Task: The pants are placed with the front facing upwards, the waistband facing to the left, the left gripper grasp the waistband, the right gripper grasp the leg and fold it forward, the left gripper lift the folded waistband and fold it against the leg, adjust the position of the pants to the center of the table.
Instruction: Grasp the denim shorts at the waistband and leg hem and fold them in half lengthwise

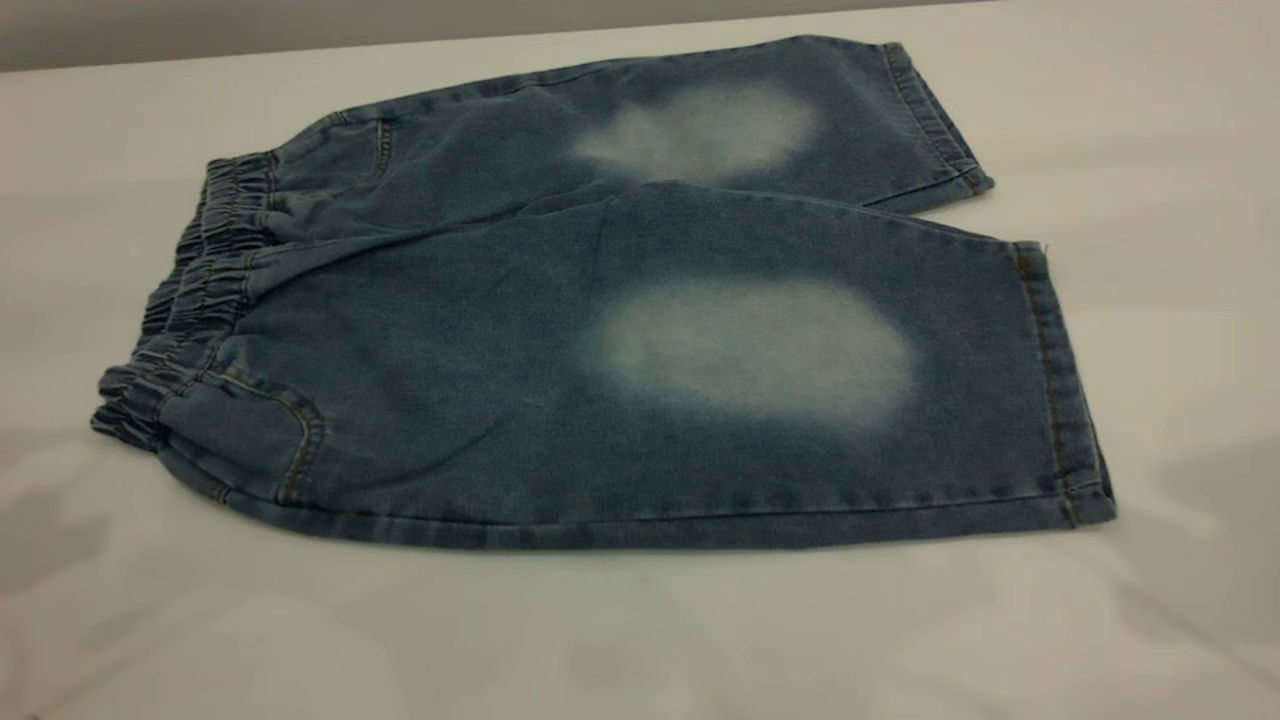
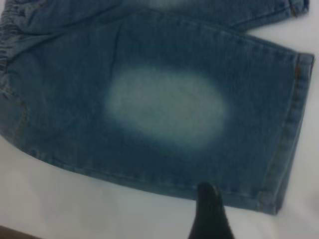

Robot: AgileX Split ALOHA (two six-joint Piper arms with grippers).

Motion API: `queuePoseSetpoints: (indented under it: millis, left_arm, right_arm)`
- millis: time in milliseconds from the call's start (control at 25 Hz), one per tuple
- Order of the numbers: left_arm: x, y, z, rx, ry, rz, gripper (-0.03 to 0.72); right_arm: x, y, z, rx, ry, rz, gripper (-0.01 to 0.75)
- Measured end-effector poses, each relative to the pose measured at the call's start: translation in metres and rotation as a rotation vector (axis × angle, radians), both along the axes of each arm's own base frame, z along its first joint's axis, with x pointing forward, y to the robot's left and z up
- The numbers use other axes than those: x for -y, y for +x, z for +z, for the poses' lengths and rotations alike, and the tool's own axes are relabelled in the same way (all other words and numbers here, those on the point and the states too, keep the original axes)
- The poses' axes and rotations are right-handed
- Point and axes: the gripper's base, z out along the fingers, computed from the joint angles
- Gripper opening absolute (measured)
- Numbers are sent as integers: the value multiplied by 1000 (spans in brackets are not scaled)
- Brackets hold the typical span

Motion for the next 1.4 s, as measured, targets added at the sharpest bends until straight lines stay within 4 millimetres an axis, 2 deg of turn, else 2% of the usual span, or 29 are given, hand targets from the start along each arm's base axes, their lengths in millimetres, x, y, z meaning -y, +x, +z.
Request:
queuePoseSetpoints:
  millis: [200, 400, 560, 720, 840, 1080, 1200, 1400]
  left_arm:
    - [-21, 11, -38, -132, -166, 103, 435]
    - [-29, 16, -71, -226, -389, 119, 435]
    - [-34, 24, -97, -226, -523, 139, 435]
    - [-35, 33, -122, -197, -539, 117, 435]
    - [-33, 37, -125, -155, -565, 85, 450]
    - [-33, 43, -122, -91, -579, 97, 535]
    - [-32, 43, -122, -102, -601, 130, 549]
    - [-30, 51, -133, -162, -704, 134, 552]
  right_arm:
    - [-3, 7, -10, -40, 2, 27, 409]
    - [-4, 12, -12, -22, 11, 32, 409]
    - [-5, 16, -16, -13, -3, 62, 409]
    - [-7, 23, -27, -68, 16, 60, 409]
    - [-9, 28, -40, -135, 18, 58, 409]
    - [-9, 35, -61, -218, 3, 62, 409]
    - [-10, 38, -61, -204, 7, 61, 409]
    - [-12, 39, -59, -168, 26, 80, 409]
